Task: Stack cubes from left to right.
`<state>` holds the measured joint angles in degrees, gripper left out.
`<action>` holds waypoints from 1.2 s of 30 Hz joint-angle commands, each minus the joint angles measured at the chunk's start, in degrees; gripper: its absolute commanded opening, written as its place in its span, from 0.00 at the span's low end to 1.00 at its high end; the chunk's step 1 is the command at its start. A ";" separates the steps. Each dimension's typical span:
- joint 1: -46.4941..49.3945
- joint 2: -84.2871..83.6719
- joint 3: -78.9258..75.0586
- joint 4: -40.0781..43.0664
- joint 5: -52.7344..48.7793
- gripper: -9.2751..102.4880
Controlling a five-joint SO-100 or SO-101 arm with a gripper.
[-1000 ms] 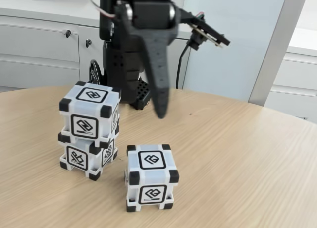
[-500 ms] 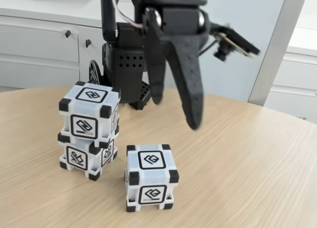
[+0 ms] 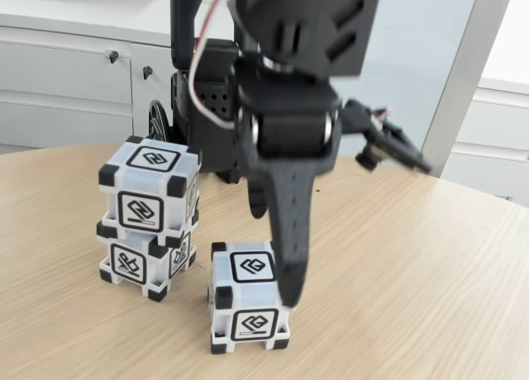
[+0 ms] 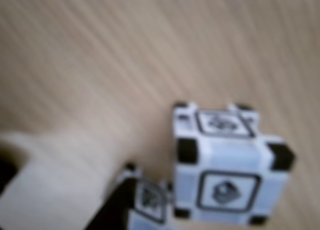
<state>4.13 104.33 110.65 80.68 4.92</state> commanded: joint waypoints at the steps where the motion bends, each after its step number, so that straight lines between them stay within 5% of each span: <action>1: 0.53 -2.90 -0.35 -0.53 1.05 0.45; 8: 4.57 -8.96 -0.62 -0.62 1.85 0.44; 23: 6.94 -9.23 -0.62 -0.62 -2.20 0.12; 36: 6.94 10.90 -1.49 0.26 -5.80 0.09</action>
<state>10.55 107.23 110.65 80.51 0.26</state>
